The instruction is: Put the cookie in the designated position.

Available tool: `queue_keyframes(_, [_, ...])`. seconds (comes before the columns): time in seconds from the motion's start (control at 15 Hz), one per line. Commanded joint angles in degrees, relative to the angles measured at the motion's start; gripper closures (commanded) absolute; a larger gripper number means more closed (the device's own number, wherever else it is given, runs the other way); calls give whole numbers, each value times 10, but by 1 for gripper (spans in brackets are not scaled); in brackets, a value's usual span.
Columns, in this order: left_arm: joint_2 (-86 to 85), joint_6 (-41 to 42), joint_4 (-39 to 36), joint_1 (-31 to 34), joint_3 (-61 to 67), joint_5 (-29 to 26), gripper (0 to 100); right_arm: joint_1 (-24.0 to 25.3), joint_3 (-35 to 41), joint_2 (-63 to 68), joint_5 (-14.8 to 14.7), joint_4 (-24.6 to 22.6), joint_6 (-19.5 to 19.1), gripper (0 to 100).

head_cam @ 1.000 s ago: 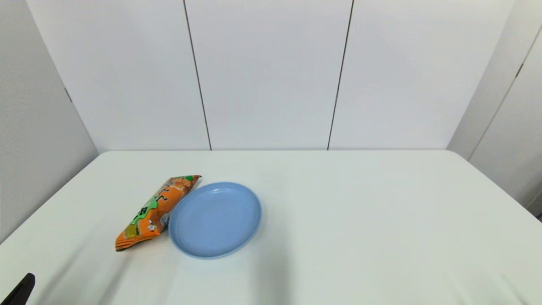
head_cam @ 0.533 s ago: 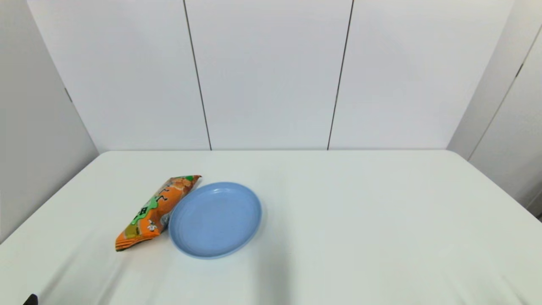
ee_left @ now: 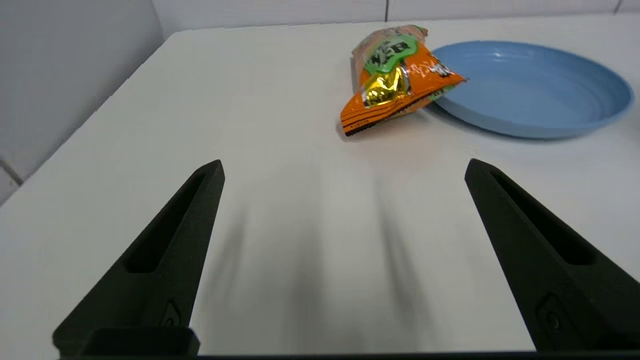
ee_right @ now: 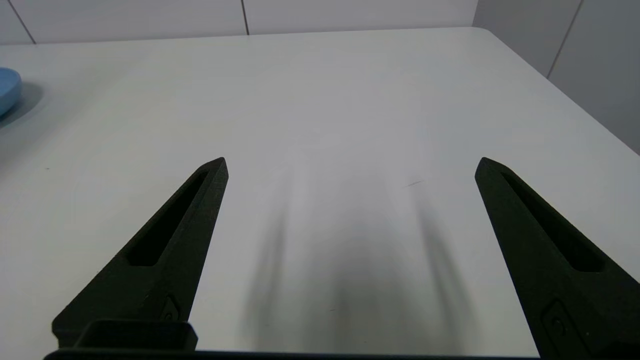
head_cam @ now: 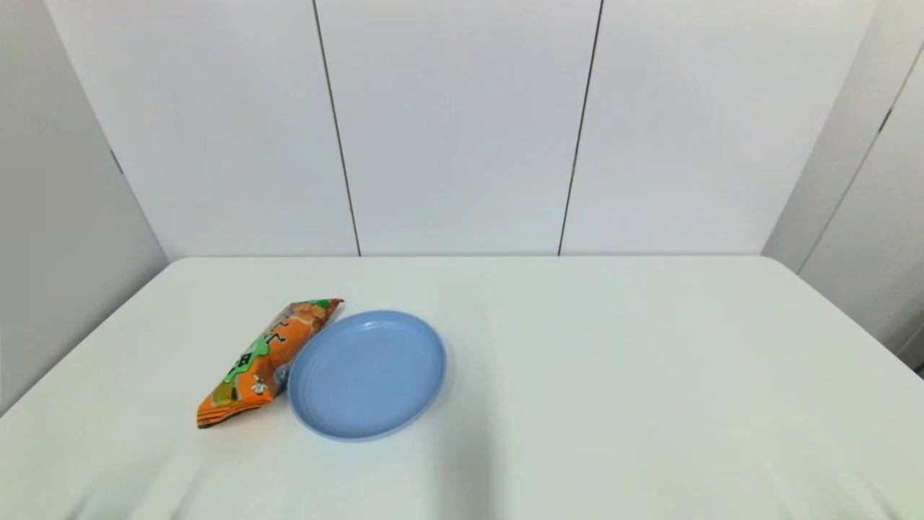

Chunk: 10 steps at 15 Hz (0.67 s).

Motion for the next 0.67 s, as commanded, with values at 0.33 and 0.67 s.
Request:
queue_keyframes(0.33, [-1, -16, -1, 0, 0, 3, 0, 0, 1, 1, 0, 0, 1, 0])
queue_keyframes(0.67, [-1, -16, -1, 0, 0, 3, 0, 0, 1, 1, 0, 0, 1, 0])
